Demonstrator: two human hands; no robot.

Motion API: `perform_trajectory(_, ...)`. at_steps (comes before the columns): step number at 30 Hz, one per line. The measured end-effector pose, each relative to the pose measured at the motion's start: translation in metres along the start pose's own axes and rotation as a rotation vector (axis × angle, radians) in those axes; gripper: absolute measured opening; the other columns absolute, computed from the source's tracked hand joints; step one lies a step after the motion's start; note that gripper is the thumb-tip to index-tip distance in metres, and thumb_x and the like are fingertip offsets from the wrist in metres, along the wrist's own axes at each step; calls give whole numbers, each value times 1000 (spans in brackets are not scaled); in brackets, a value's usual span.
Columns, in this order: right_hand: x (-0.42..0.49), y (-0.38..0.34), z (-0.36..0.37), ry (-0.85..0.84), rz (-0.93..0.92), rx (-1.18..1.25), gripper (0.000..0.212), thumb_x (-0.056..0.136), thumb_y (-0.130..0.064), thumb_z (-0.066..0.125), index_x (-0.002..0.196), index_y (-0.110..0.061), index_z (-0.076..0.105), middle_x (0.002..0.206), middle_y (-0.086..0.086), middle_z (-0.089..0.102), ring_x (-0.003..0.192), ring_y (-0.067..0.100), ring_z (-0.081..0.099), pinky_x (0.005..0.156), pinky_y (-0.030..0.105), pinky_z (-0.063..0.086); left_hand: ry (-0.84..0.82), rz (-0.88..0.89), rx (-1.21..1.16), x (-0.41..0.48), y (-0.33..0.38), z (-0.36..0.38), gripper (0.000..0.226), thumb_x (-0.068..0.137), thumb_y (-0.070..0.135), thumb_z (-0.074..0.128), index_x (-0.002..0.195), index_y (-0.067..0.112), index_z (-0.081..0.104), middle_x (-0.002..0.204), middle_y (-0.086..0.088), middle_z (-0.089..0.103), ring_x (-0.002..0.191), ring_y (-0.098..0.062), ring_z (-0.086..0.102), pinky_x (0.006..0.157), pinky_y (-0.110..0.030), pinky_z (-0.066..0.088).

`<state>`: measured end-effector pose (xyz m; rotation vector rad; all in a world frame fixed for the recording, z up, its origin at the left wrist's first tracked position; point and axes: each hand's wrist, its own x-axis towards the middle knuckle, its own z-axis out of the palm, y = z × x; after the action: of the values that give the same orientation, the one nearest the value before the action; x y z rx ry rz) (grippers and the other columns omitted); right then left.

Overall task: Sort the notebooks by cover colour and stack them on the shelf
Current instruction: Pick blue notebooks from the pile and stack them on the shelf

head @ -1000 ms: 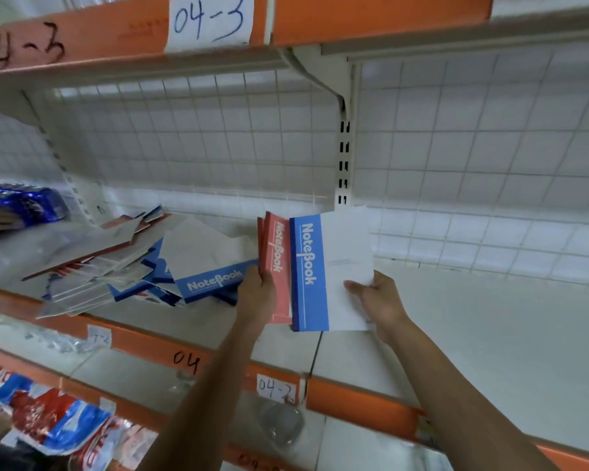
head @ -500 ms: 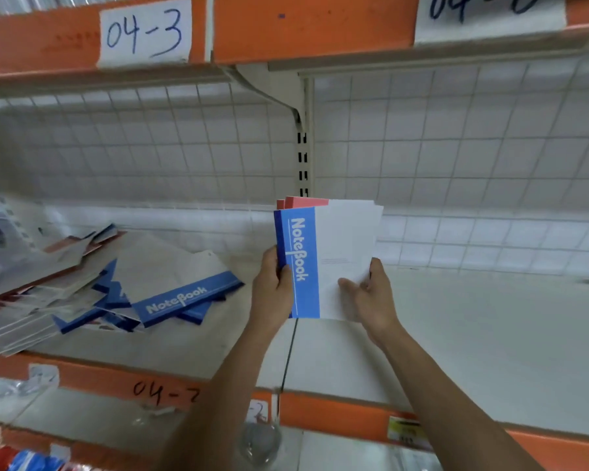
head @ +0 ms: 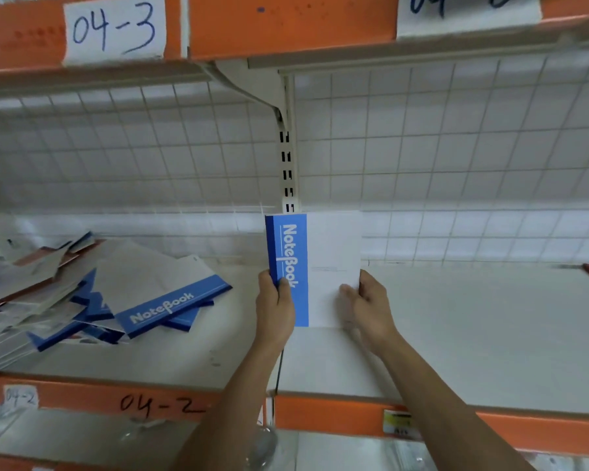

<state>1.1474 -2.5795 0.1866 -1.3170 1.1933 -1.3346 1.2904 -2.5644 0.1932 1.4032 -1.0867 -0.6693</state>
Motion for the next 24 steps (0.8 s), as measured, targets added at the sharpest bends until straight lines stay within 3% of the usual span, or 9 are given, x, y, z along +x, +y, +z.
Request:
perform_trajectory(4,-4,-14,-25,-106,45,67,42,92,9,38,99,-19,67,106,2,71,102,23,65,91,38,49,-66,3,-7,11,3,7,14,101,19,39,109,13,49,94,3,60,77,-14,56,72,-34,47)
perform_trajectory(8,-11,-18,-52,-32,64,129,37,93,9,39,98,-16,66,105,7,69,98,26,64,91,43,49,-168,-56,-91,9,8,24,15,98,15,47,106,12,60,98,1,67,86,-18,63,78,-36,52)
perform_trajectory(13,-21,-16,-85,55,74,257,28,93,6,43,104,-10,63,103,3,70,88,17,68,74,25,56,-198,-50,-237,-4,20,52,14,93,5,55,94,20,55,102,-4,67,93,-20,65,83,-37,52)
perform_trajectory(18,-24,-18,-130,134,64,310,19,95,-5,49,108,-9,63,105,4,71,88,19,69,77,31,57,-263,-95,-310,-21,33,91,4,93,8,57,94,12,55,105,-7,69,97,-26,67,87,-45,53)
perform_trajectory(24,-21,-29,-201,310,21,154,20,97,-20,47,84,-16,62,81,-4,67,72,14,60,70,29,49,-254,-142,-253,-41,50,156,7,95,15,53,89,18,51,99,-2,67,93,-27,65,83,-48,52)
